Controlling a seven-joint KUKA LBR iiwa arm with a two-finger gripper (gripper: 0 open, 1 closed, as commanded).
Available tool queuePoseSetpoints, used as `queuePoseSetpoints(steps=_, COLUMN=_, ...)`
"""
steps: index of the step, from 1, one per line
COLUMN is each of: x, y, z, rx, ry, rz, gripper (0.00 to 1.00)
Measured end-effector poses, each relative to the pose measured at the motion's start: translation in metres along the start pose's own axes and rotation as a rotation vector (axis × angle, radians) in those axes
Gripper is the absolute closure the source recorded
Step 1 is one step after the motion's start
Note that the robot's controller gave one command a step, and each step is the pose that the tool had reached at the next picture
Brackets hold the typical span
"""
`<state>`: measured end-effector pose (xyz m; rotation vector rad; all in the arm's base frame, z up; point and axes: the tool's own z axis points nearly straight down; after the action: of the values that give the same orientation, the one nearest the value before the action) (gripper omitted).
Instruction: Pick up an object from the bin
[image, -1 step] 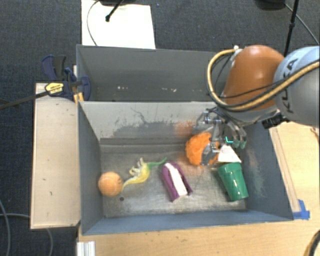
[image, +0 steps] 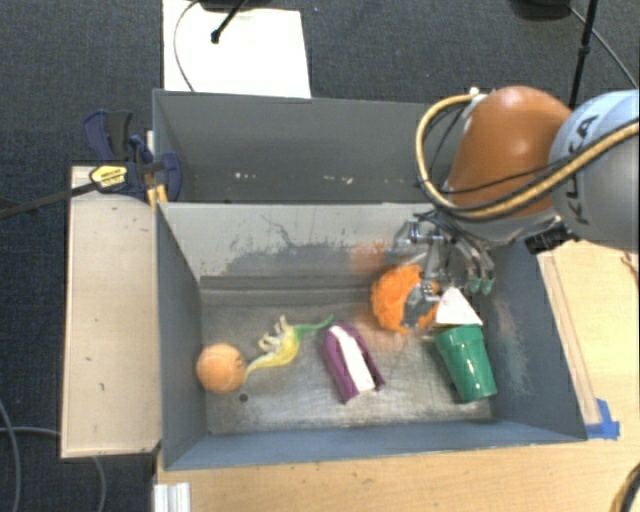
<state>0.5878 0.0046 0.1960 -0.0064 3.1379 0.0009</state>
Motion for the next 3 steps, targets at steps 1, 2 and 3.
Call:
queuePoseSetpoints(steps=1, x=0.0032, y=-0.0282, z=0.0608, rx=0.0, ry=-0.004, rz=-0.017, gripper=0.0)
queuePoseSetpoints(steps=2, x=0.0055, y=-0.0253, z=0.0667, rx=0.0, ry=-0.002, rz=0.013, gripper=0.0)
queuePoseSetpoints(steps=3, x=0.0002, y=-0.0345, z=0.0687, rx=-0.001, ry=-0.005, rz=0.087, gripper=0.0)
